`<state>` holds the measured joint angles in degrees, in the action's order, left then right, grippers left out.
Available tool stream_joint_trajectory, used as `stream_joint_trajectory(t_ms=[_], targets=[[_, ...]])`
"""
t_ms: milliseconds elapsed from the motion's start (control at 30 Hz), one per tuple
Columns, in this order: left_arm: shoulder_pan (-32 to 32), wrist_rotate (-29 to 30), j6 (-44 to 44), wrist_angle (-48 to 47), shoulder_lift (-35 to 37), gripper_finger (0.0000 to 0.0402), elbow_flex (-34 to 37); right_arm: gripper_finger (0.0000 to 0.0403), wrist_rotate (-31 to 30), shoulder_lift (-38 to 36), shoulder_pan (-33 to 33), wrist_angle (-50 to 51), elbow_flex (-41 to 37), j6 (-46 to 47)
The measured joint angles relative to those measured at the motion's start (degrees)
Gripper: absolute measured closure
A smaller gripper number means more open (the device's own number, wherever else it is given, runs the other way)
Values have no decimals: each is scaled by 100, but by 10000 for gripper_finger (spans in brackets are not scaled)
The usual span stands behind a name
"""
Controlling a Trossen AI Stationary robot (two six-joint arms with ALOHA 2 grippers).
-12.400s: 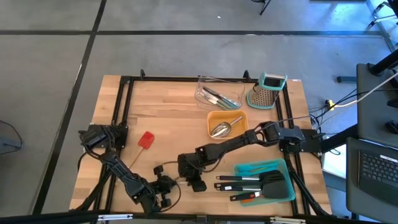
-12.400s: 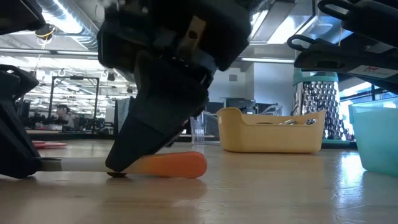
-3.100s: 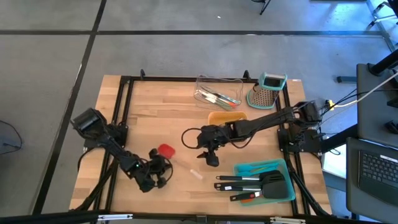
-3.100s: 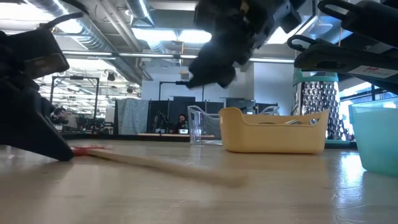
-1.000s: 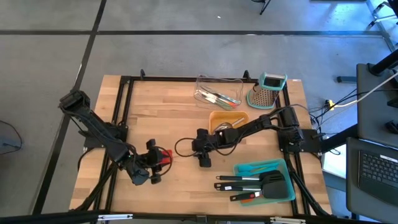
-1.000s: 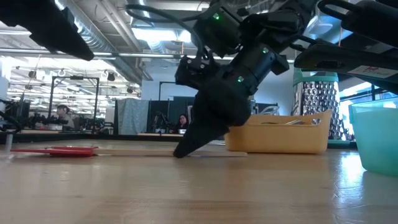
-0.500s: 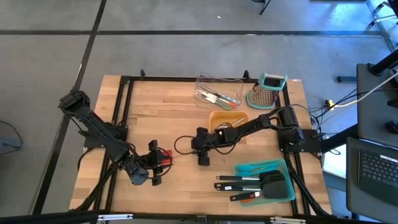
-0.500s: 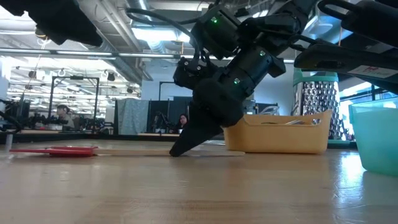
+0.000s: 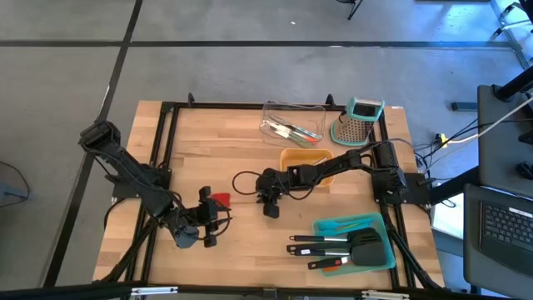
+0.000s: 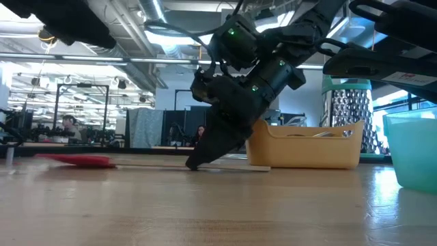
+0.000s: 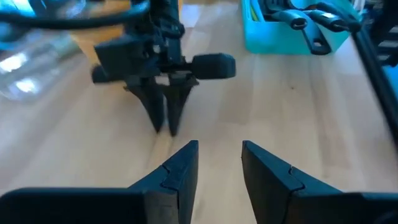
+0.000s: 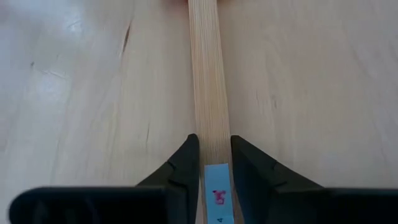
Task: Pick & Place Kitchen Items
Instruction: Put the red spatula into the green bin
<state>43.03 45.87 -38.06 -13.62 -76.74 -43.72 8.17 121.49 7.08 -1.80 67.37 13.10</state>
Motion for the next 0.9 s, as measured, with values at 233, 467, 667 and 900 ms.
stream_joint_trajectory(t_ms=[233,467,667,900], targets=[[-267,221,1524,21,-666,286,0,323,792,15,-134,-28,0,406],[-992,-215,1784,260,-1779,270,0,324,1992,60,-200,-72,-7,842],[-1102,-694,2136,917,-1997,252,0,324,2298,66,-199,55,44,850],[-1071,-1081,2185,1015,-1914,233,-7,324,2347,66,-202,76,52,926]])
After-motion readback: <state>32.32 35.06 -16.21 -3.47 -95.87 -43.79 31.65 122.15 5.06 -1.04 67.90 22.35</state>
